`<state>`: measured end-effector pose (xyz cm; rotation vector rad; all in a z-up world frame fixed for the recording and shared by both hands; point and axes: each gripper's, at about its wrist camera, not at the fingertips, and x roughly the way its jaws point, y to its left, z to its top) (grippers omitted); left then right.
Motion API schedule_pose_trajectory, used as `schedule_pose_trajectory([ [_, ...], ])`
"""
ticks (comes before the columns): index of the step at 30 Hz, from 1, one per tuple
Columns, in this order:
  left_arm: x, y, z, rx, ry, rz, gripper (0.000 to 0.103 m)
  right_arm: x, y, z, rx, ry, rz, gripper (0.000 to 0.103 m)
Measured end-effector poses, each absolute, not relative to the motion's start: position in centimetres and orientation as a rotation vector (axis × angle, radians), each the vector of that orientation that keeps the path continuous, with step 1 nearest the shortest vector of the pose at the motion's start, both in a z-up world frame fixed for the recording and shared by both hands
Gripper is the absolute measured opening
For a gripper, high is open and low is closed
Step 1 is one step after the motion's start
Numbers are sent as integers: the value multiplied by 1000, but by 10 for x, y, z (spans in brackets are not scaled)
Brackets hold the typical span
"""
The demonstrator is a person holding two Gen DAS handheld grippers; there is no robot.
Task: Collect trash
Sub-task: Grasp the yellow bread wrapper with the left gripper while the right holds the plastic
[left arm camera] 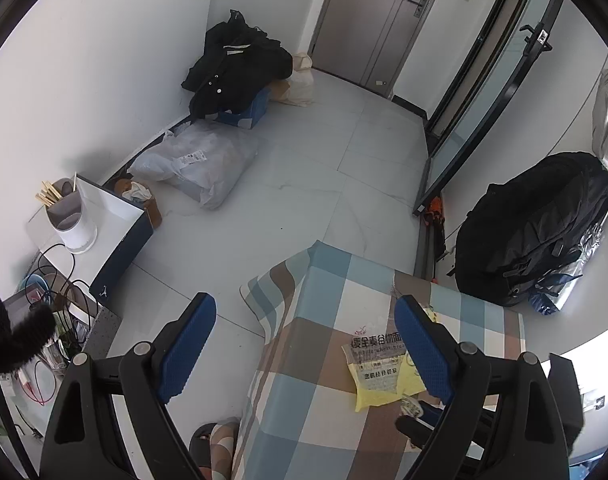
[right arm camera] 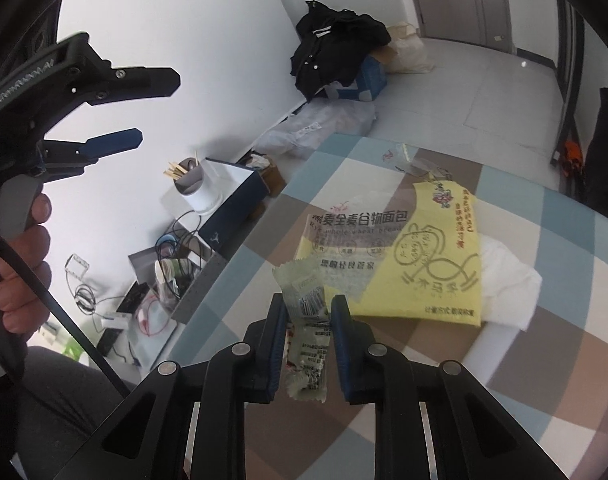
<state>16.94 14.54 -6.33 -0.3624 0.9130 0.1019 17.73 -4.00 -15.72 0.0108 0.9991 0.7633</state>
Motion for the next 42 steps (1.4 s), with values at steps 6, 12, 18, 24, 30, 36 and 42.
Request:
schedule_pose_trajectory([
  [6,172,141,-68,-362,937,88,89,166,-57,-147,28,1000,748,21],
  [12,177,136,-80,-389,996,57,89,148,-80,-141,58,993,732,21],
  [18,184,118,-100,-394,1092,12,89,131,-115,-138,125,964,707,21],
  [24,194,87,-132,-259,1270,-12,88,133,-146,-138,199,920,676,21],
  [30,199,72,-134,-176,1259,8,88,145,-159,-145,218,931,666,21],
  [36,210,64,-151,-222,1296,-5,88,150,-174,-147,251,931,658,21],
  [42,213,45,-162,-74,1317,57,86,155,-191,-148,293,932,646,21],
])
